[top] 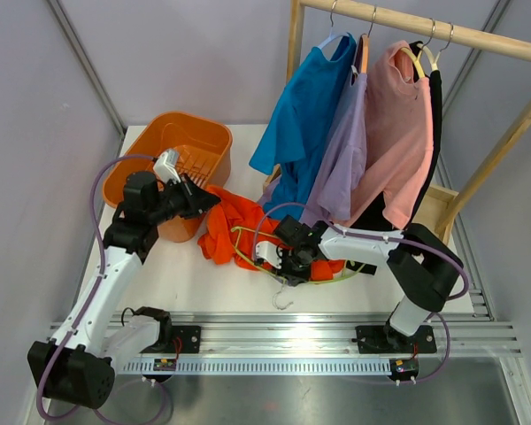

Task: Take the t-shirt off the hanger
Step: Remove the tshirt from the hanger

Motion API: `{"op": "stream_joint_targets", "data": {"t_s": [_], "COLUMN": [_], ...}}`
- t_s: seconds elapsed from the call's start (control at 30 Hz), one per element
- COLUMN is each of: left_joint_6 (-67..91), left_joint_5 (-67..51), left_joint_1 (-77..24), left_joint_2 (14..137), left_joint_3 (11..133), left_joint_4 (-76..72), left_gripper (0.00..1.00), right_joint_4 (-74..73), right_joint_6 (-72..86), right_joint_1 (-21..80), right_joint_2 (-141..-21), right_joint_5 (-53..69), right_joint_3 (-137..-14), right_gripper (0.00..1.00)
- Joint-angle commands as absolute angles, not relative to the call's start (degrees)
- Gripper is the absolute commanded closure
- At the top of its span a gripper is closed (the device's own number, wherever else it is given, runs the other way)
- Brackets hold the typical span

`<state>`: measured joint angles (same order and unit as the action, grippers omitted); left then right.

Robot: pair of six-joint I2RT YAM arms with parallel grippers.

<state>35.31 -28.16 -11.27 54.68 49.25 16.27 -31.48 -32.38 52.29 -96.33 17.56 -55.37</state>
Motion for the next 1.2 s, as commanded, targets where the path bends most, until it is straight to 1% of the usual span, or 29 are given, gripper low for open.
{"op": "stream_joint_targets", "data": {"t_s": [0.0,0.13,0.17,0.27,0.5,0.67,0.73,0.8,0.9,0.93,1.0,1.03,1.07,1.13,1.17], "left_joint_6": [33.0,30.7,30.4,29.7,27.6,27.5,27.5,27.3,26.7,26.5,25.4,25.1,24.3,23.6,22.9], "left_joint_5": [-27.6,-26.1,-25.9,-25.5,-22.5,-22.0,-22.2,-23.3,-24.4,-24.8,-24.3,-23.8,-22.8,-21.5,-20.8], "left_joint_1": [-11.5,-11.5,-11.5,-11.5,-11.5,-11.5,-11.5,-11.5,-11.5,-11.5,-11.5,-11.5,-11.5,-11.5,-11.4], "left_joint_2": [53.3,54.0,54.1,54.8,55.9,57.9,59.1,59.6,59.1,58.3,57.4,56.6,56.2,55.2,54.8], "left_joint_3": [48.9,48.7,48.6,47.9,47.9,47.4,47.1,46.7,46.5,46.6,47.3,47.6,48.1,49.7,50.4], "left_joint_4": [14.1,16.3,16.6,16.9,18.8,18.3,18.0,17.8,18.9,19.9,21.0,22.4,23.1,25.2,25.7], "left_gripper": [0.97,1.0,1.0,1.0,1.0,1.0,1.0,1.0,0.79,0.63,0.47,0.42,0.31,0.24,0.17], "right_joint_4": [-36.0,-46.4,-48.1,-52.6,-60.1,-60.9,-58.5,-54.9,-50.7,-50.0,-48.9,-48.4,-48.2,-48.0,-48.2], "right_joint_6": [-34.1,-37.5,-38.0,-38.9,-41.0,-39.7,-37.6,-36.4,-34.6,-34.3,-34.2,-34.2,-34.2,-34.9,-35.3], "right_joint_1": [52.7,52.6,52.6,51.3,47.6,43.1,41.9,40.8,38.0,37.2,34.9,34.4,33.8,33.4,33.4], "right_joint_2": [-91.1,-82.2,-79.3,-75.5,-65.5,-59.4,-59.0,-58.6,-58.9,-59.1,-59.6,-59.6,-59.5,-59.4,-59.4], "right_joint_5": [20.0,23.0,23.3,24.3,28.1,30.6,31.6,29.7,27.8,27.9,28.9,29.4,30.3,31.1,32.5], "right_joint_3": [-56.2,-58.2,-59.5,-61.3,-62.0,-61.7,-60.7,-58.7,-56.6,-56.3,-56.3,-56.1,-55.8,-54.8,-54.4], "right_gripper": [0.94,1.0,1.0,1.0,1.0,1.0,1.0,1.0,1.0,1.0,1.0,1.0,1.0,1.0,1.0]}}
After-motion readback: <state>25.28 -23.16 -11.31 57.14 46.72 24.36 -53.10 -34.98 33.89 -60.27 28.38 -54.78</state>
